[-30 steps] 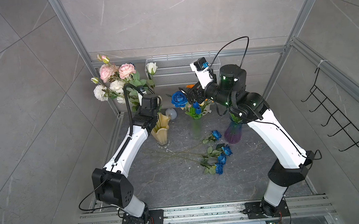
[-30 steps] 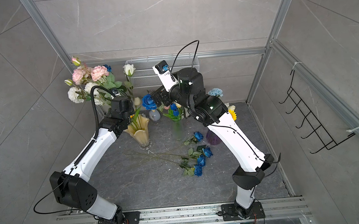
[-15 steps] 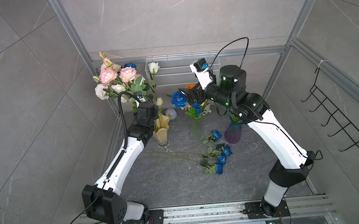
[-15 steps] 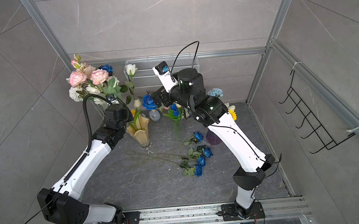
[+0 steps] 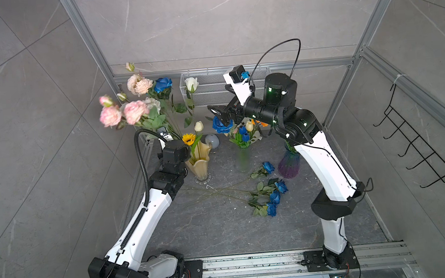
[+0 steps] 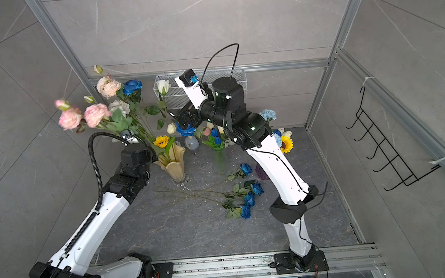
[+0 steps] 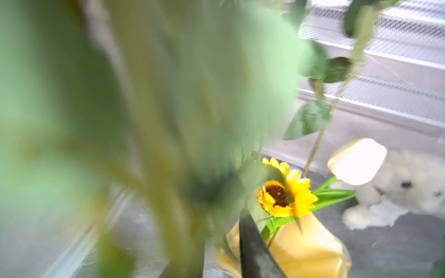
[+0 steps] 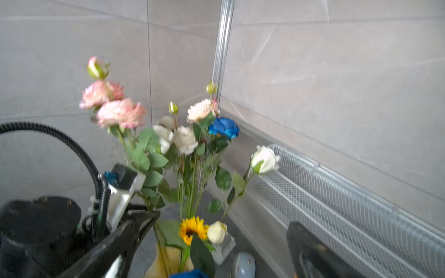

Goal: Pick out blue flowers from the vase
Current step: Pick up the flower from the vase.

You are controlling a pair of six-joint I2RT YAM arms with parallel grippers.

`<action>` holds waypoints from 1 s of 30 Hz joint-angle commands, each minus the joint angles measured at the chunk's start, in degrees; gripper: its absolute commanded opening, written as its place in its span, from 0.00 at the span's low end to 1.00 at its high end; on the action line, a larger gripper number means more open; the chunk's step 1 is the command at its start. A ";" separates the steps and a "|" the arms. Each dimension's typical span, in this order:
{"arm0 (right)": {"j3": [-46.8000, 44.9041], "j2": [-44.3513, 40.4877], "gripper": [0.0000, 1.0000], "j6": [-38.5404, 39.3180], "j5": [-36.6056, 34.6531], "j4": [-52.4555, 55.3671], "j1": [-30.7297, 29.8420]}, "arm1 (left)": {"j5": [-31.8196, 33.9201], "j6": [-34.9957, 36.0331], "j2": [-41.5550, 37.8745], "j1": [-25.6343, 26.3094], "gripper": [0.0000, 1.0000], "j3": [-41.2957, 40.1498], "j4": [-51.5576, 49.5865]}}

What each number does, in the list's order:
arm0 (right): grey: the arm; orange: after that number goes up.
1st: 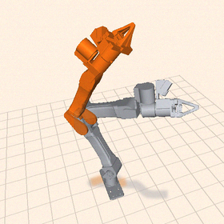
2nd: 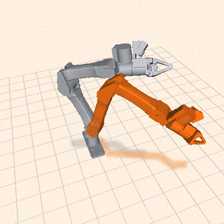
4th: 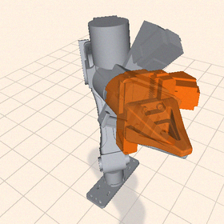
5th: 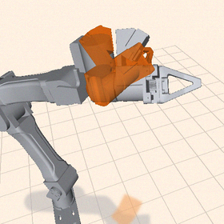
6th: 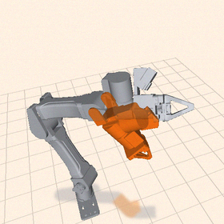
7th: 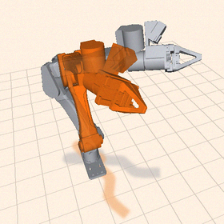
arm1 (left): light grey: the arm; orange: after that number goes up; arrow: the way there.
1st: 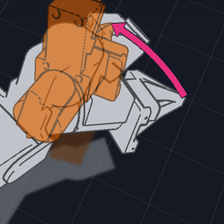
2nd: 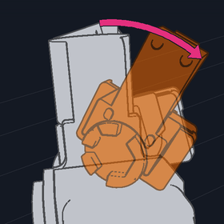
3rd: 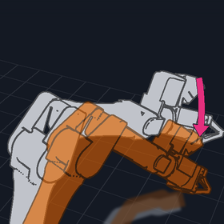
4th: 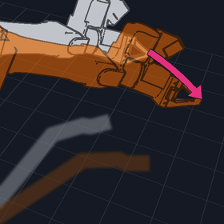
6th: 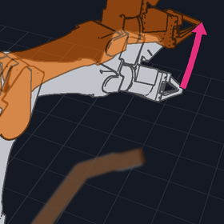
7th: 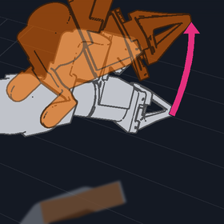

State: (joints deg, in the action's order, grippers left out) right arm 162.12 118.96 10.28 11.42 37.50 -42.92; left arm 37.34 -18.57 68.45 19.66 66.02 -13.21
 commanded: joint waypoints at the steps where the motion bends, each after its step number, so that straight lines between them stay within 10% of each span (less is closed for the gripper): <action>1: 7.60 5.73 1.00 0.34 2.43 3.54 -0.52 | 2.29 -2.85 -1.54 -1.02 0.50 -0.83 -0.27; 7: -1.86 7.15 1.00 3.93 2.22 -10.86 -2.01 | 0.97 -1.79 -2.75 -1.12 0.67 -1.33 1.72; 16: 14.16 15.15 1.00 13.77 -8.71 -7.24 -9.12 | -1.38 0.87 -3.27 -1.12 0.69 0.18 2.28; 30: -1.62 -0.20 1.00 16.65 -10.70 -0.73 -18.36 | -1.13 3.34 -5.82 -1.16 0.69 1.09 -1.26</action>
State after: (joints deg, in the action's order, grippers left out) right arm 164.24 123.92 29.39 -1.37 33.39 -61.28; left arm 35.59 -16.64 65.19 18.44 64.64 -14.28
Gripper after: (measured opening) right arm 0.994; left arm 0.692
